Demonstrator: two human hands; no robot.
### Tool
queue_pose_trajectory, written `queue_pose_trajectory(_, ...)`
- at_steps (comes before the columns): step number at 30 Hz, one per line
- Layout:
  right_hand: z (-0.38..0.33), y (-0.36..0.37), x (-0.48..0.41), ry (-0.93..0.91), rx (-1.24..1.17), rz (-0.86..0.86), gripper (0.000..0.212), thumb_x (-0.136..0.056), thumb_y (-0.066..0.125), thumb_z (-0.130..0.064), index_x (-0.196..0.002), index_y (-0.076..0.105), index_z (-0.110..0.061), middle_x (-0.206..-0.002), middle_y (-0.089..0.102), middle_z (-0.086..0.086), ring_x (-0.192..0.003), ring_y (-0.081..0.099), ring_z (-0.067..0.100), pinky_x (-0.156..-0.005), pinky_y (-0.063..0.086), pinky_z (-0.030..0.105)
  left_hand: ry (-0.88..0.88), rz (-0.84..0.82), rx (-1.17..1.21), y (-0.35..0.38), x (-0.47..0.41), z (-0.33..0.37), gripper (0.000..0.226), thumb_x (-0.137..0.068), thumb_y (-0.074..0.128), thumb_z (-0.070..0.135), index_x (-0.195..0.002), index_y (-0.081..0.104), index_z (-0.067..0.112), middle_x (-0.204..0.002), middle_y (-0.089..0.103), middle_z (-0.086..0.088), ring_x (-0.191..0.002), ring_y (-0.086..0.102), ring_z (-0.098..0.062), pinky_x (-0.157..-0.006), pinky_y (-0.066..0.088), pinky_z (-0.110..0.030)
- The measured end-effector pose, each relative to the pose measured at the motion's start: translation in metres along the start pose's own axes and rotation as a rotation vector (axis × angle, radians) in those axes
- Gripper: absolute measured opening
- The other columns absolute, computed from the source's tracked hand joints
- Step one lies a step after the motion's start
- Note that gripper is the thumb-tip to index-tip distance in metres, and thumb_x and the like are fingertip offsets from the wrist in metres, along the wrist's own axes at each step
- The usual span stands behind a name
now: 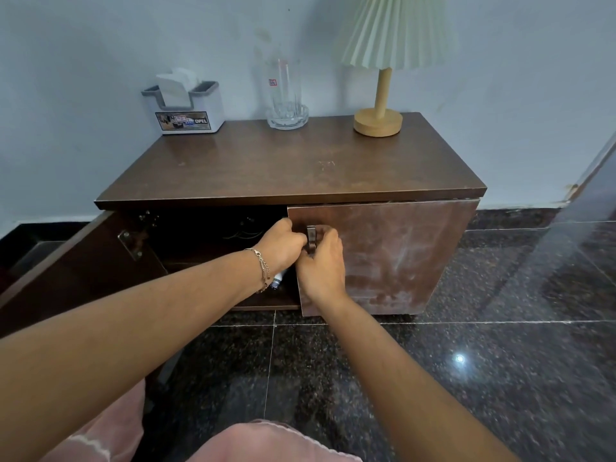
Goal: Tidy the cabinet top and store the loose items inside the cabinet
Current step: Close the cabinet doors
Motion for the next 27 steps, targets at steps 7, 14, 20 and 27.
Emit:
queue_pose_trajectory(7, 0.0, 0.004, 0.003, -0.005, 0.038, 0.0, 0.048, -0.085, 0.053, -0.01, -0.13, 0.037, -0.013, -0.132, 0.041, 0.008, -0.114, 0.044, 0.023, -0.091, 0.042, 0.035, 0.039, -0.023, 0.008, 0.0, 0.0, 0.001, 0.038, -0.075, 0.055, 0.007, -0.112, 0.059, 0.006, -0.108, 0.067, -0.02, -0.098, 0.066, -0.029, -0.092, 0.052, -0.043)
queue_pose_trajectory(14, -0.031, 0.008, 0.026, -0.177, 0.092, 0.174, 0.055, -0.086, 0.058, -0.012, -0.136, 0.036, -0.018, -0.151, 0.024, -0.005, -0.138, 0.03, 0.011, -0.109, 0.035, 0.039, 0.174, 0.048, -0.135, -0.035, 0.009, 0.018, 0.055, -0.086, 0.06, 0.006, -0.138, 0.043, 0.01, -0.139, 0.05, -0.005, -0.128, 0.047, -0.017, -0.108, 0.039, -0.033)
queue_pose_trajectory(20, -0.079, 0.076, 0.043, -0.318, 0.063, -0.01, 0.062, -0.084, 0.061, -0.011, -0.139, 0.034, -0.018, -0.155, 0.019, -0.008, -0.143, 0.021, 0.01, -0.114, 0.029, 0.037, 0.316, 0.285, -0.411, -0.119, 0.043, 0.014, 0.046, -0.087, 0.062, 0.012, -0.131, 0.05, 0.017, -0.129, 0.055, 0.001, -0.111, 0.053, -0.009, -0.087, 0.041, -0.015)
queue_pose_trajectory(27, -0.132, 0.174, 0.097, -0.477, -0.008, -0.327, 0.056, -0.088, 0.057, -0.015, -0.139, 0.036, -0.017, -0.155, 0.023, -0.006, -0.145, 0.017, 0.01, -0.117, 0.024, 0.038, 0.293, 0.652, -0.851, -0.241, 0.129, -0.015, 0.046, -0.084, 0.06, 0.021, -0.129, 0.051, 0.016, -0.127, 0.056, -0.003, -0.119, 0.051, -0.021, -0.101, 0.043, -0.042)
Point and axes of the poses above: each hand's wrist, its own x-axis away from the middle knuckle, its own y-axis out of the palm, z = x × y, the point moved 10 cm from there along -x, towards the middle knuckle
